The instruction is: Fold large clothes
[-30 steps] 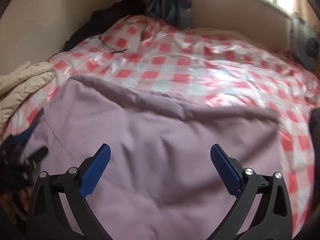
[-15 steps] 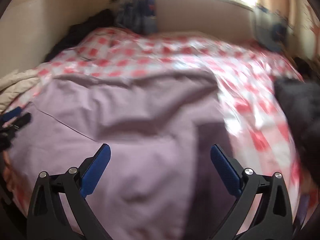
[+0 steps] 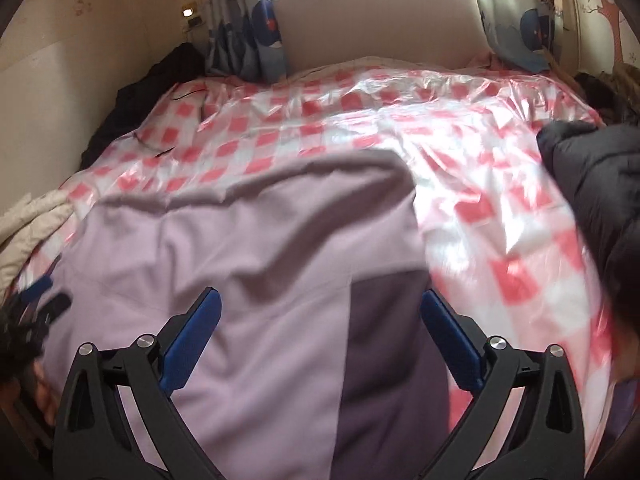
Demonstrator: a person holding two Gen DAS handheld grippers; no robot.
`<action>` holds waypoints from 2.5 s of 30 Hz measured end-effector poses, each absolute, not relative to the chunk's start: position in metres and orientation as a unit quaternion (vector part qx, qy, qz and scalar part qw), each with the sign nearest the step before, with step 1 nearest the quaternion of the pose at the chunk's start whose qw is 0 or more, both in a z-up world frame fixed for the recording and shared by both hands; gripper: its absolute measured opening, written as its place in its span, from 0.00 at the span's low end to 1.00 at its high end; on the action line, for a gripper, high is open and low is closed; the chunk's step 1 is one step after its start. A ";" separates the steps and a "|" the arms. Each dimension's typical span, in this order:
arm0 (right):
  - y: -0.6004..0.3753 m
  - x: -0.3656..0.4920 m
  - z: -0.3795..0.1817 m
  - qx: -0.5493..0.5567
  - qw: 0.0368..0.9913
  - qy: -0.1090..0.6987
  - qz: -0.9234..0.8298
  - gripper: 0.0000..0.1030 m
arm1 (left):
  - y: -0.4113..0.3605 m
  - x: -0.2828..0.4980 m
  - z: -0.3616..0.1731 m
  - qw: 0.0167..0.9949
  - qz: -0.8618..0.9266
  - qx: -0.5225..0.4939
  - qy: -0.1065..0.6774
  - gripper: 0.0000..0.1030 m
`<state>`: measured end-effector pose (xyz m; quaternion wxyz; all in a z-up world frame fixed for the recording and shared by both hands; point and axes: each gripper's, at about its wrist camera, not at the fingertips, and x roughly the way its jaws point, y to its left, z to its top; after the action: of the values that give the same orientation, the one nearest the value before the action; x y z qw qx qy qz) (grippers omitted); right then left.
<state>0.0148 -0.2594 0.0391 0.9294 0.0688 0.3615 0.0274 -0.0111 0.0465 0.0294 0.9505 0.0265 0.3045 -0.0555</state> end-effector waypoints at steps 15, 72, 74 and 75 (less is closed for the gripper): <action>-0.254 0.097 0.043 0.061 0.912 0.406 0.022 0.94 | 0.046 -0.007 0.022 0.944 -0.060 0.010 0.324 0.94; -0.365 -0.091 0.014 0.503 0.723 0.350 0.320 0.94 | -0.118 -0.074 -0.030 0.707 -0.390 -0.268 0.525 0.94; -0.363 -0.087 0.020 0.473 0.740 0.366 0.307 0.94 | -0.127 -0.058 -0.048 0.697 -0.365 -0.302 0.539 0.94; -0.367 -0.089 0.019 0.470 0.742 0.368 0.305 0.94 | -0.127 -0.052 -0.053 0.695 -0.355 -0.317 0.539 0.94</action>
<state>-0.0892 -0.3667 0.0187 0.7417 0.4704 0.3684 0.3049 -0.0524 -0.1274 -0.0532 0.6954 -0.3166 0.5388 -0.3549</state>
